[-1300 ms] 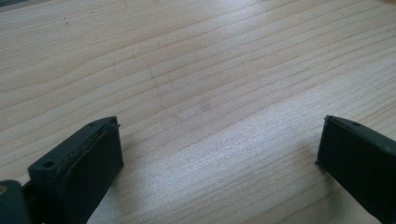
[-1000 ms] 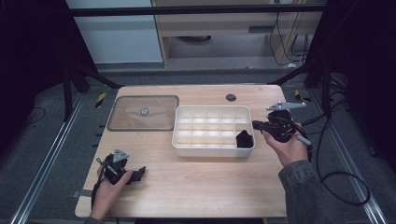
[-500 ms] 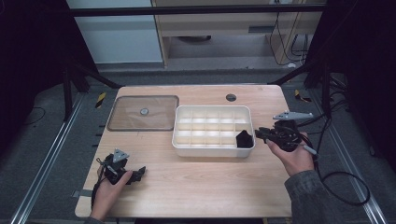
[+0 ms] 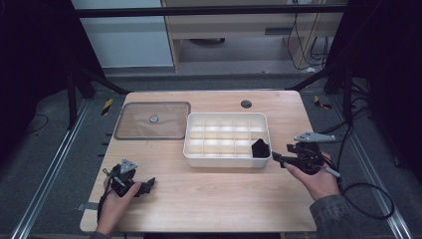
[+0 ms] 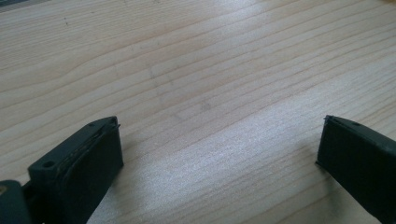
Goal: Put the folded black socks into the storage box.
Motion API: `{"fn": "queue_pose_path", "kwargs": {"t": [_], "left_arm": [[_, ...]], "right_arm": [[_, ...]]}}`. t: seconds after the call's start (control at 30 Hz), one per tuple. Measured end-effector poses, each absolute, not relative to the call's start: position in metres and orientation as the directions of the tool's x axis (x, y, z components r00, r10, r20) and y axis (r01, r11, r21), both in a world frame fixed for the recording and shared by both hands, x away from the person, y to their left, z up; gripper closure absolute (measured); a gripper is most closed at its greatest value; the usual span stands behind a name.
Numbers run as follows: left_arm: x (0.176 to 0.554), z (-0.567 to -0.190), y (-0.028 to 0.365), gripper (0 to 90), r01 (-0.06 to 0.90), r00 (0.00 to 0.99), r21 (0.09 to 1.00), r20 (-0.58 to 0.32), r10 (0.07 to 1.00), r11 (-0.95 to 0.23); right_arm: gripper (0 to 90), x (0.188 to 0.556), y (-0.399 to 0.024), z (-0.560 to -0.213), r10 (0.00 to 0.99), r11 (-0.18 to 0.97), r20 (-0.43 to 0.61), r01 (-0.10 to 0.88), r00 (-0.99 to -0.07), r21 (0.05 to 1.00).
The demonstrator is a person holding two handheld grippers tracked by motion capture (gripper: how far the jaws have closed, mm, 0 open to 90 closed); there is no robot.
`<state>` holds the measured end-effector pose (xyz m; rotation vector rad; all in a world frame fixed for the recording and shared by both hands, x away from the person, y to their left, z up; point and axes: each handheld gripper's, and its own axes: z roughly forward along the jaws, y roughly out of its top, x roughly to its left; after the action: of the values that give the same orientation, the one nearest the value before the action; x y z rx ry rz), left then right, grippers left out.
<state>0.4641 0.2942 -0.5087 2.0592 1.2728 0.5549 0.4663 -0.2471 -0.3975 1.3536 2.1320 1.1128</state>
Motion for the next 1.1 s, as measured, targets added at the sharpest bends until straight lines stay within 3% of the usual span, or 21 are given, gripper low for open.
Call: {"fn": "queue_pose_path", "kwargs": {"t": [0.2, 0.4, 0.77, 1.1], "left_arm": [[0.464, -0.509, 0.294, 0.0, 0.622, 0.442, 0.713, 0.02, 0.897, -0.322], [0.464, -0.509, 0.294, 0.0, 0.624, 0.441, 0.712, 0.02, 0.897, -0.323], [0.464, -0.509, 0.294, 0.0, 0.624, 0.441, 0.712, 0.02, 0.897, -0.322], [0.464, -0.509, 0.294, 0.0, 0.624, 0.44, 0.712, 0.02, 0.898, -0.322]], "right_arm": [[16.7, 0.462, -0.251, -0.408, 0.883, 0.247, 0.058, 0.565, -0.467, 0.787], [9.4, 0.457, -0.252, -0.422, 0.874, 0.282, 0.039, 0.57, -0.485, 0.772], [8.4, 0.45, -0.254, -0.452, 0.859, 0.317, 0.042, 0.595, -0.51, 0.738], [13.1, 0.447, -0.255, -0.479, 0.862, 0.32, 0.05, 0.617, -0.505, 0.719]]}}
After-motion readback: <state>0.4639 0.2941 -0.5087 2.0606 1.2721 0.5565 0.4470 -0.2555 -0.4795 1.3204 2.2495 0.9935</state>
